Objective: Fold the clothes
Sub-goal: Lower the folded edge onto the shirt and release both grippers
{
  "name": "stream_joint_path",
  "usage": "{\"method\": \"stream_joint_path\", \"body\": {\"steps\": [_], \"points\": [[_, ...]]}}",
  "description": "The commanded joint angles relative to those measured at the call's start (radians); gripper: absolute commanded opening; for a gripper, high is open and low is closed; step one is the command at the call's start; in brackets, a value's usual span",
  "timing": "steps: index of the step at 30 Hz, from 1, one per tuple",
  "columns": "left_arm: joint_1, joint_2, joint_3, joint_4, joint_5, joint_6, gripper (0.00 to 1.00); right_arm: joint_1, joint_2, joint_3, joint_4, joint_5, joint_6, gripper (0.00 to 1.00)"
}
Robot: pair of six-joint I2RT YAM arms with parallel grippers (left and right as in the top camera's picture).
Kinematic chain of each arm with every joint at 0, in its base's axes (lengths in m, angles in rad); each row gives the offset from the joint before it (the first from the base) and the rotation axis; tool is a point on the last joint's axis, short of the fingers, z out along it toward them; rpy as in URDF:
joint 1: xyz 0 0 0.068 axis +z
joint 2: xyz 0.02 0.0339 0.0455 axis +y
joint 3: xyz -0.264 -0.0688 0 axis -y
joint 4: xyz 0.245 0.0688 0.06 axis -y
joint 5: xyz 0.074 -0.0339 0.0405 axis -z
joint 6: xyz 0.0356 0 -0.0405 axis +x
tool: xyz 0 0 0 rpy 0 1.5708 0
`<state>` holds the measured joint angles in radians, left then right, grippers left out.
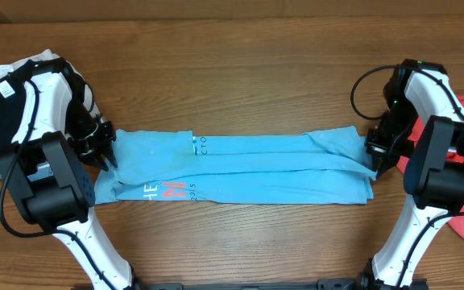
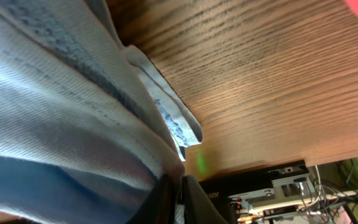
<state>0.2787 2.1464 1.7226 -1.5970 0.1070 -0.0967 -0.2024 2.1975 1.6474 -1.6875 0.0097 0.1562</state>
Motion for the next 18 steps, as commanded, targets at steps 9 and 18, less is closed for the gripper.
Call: {"method": "stream_joint_path", "body": {"steps": [9,18], "points": [[0.002,-0.037,-0.006,0.008,-0.010,0.010,0.24,-0.002,-0.006,-0.005,0.037,0.090,0.024,0.20],[0.002,-0.037,-0.006,0.002,-0.010,0.010,0.24,-0.014,-0.006,-0.005,0.117,0.011,-0.019,0.38]]}}
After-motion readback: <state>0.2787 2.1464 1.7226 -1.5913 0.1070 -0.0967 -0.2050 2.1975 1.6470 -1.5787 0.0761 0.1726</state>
